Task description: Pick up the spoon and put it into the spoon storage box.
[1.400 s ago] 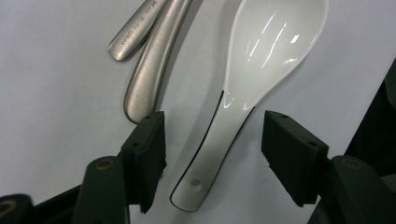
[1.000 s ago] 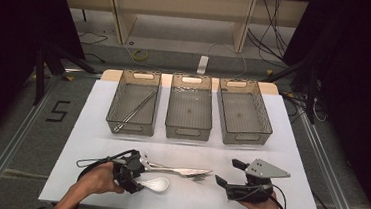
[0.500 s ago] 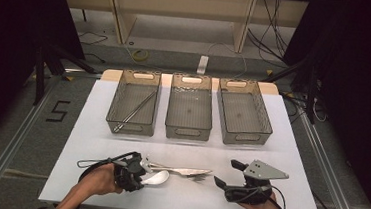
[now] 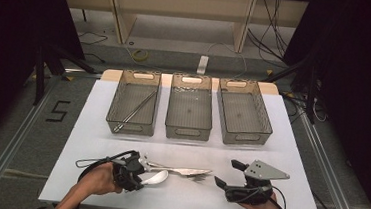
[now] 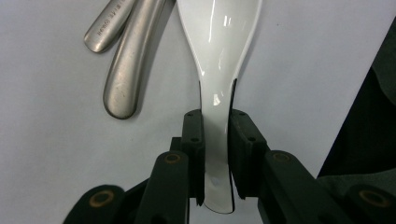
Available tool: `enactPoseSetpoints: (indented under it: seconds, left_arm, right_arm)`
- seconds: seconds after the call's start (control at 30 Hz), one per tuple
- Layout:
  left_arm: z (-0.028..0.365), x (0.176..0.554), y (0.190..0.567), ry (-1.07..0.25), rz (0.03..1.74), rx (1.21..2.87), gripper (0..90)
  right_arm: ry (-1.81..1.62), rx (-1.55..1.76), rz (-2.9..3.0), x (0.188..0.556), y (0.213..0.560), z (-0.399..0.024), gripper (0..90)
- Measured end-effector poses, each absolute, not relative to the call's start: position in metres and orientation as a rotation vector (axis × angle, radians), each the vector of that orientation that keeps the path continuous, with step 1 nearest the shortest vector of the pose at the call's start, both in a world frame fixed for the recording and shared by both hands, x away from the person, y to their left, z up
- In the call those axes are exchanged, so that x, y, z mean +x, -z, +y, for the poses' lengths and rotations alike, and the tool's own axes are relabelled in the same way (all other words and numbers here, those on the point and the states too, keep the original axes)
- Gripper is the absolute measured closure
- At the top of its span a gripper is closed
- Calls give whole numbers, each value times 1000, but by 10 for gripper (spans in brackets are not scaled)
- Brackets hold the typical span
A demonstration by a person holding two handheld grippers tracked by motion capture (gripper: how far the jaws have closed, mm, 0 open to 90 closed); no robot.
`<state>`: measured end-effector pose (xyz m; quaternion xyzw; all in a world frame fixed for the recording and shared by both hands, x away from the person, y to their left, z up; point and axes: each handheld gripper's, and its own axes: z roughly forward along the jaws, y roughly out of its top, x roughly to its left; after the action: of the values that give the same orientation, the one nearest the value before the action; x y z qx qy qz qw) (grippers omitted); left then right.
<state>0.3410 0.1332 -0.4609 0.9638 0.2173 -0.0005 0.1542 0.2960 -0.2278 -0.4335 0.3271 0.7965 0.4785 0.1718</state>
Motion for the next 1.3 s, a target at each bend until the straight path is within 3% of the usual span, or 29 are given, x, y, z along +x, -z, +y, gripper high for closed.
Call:
enactPoseSetpoints:
  seconds: [0.93,1.1,1.3]
  left_arm:
    - [142,347,453,60,711,2684,788]
    - [145,347,447,74,713,2645,850]
    - [145,346,441,54,708,2627,851]
  right_arm:
    - [-1357,938,2262,295,434,-229,231]
    - [-1355,942,2260,295,434,-229,231]
    - [-1357,941,2259,294,434,-229,231]
